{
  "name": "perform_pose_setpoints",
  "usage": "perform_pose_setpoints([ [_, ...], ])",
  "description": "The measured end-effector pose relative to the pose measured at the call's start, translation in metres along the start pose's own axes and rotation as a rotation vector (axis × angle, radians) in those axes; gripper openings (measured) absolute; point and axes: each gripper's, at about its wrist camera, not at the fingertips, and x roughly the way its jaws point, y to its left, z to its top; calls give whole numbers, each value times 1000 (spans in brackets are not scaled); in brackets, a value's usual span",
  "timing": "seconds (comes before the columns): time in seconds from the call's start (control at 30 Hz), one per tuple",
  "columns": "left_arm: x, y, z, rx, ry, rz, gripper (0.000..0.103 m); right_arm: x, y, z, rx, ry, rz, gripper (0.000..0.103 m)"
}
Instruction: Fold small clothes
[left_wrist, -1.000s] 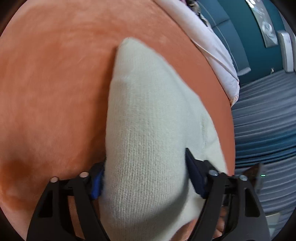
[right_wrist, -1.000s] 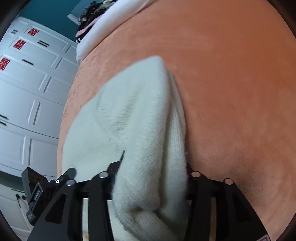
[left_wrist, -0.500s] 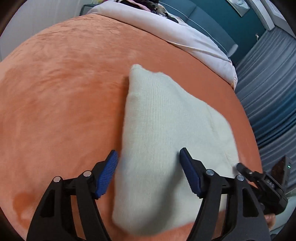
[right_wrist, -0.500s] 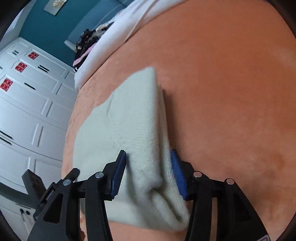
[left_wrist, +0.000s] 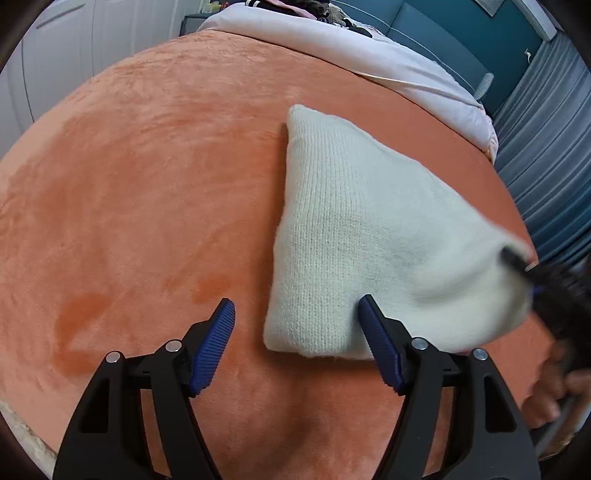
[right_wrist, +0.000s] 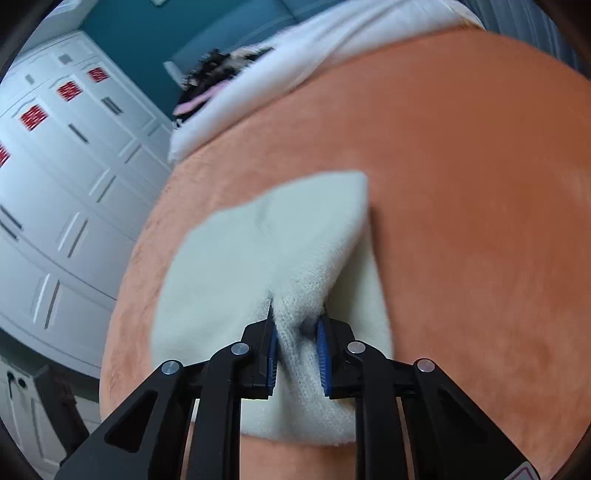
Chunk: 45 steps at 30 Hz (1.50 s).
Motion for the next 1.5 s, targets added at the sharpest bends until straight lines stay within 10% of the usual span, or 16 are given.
perform_pose_setpoints([
  [0.1, 6, 1, 1, -12, 19, 18, 73, -7, 16, 7, -89, -46, 0, 17],
  [0.2, 19, 2, 0, -6, 50, 34, 77, 64, -26, -8, -26, 153, -161, 17],
  [0.57, -12, -22, -17, 101, 16, 134, 76, -50, -19, -56, 57, 26, -163, 31],
  [1.17, -44, -36, -56, 181, 12, 188, 76, -46, 27, -116, -133, 81, -272, 31],
  [1.33, -48, -31, -40, 136, -10, 160, 77, -48, 15, -86, -76, 31, -236, 32],
  [1.4, -43, -28, -32, 134, -12, 167, 81, -38, 4, -66, -41, 30, -235, 54],
  [1.5, -34, -31, -32, 200, 21, 148, 81, -15, -17, -48, 45, 72, -241, 56],
])
